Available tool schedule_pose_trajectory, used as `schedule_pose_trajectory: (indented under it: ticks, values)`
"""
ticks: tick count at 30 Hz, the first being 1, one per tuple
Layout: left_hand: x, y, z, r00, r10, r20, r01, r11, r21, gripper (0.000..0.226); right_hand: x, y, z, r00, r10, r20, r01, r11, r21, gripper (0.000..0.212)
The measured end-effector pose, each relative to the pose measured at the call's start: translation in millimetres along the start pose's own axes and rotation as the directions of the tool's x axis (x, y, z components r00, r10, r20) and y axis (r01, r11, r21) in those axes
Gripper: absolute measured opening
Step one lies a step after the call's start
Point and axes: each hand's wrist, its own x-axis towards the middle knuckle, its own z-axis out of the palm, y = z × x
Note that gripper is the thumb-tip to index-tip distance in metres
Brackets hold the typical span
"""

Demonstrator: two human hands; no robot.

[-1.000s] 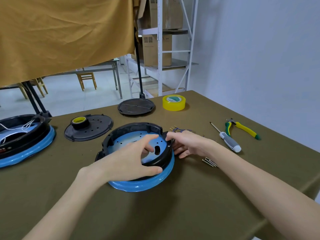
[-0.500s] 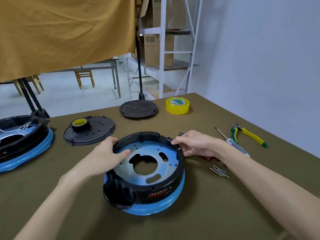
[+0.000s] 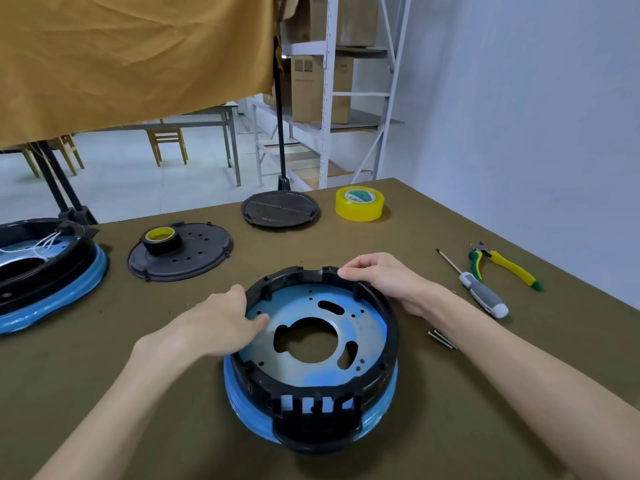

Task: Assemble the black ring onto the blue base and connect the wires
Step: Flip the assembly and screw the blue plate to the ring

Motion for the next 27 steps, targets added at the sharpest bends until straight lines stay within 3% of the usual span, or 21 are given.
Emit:
schedule_pose_trajectory:
  ticks: [5, 15, 21, 27]
  values:
    - [-4, 6, 4, 0.997, -0.036, -0.063, 0.03, 0.995, -0.092, 0.009, -10, 1, 1, 0.994, -0.074, -0.082, 0.059, 0.983, -0.175, 0.028]
    - [-6, 14, 13, 0.961, -0.074, -0.267, 0.053, 0.995, -0.086, 0.016, -28, -13, -5, 0.958, -0.288, 0.007, 0.253, 0.828, -0.5, 0.025]
    - [-6, 18, 3, 0.948, -0.073, -0.31, -0.011, 0.965, -0.262, 0.021, -30, -21, -12, 0.927, -0.369, -0.065, 0.308, 0.848, -0.431, 0.024]
    - [-9, 21, 1, 0.969, -0.058, -0.239, -0.002, 0.97, -0.245, 0.017, -28, -22, -14, 0.926, -0.366, -0.095, 0.302, 0.867, -0.396, 0.024]
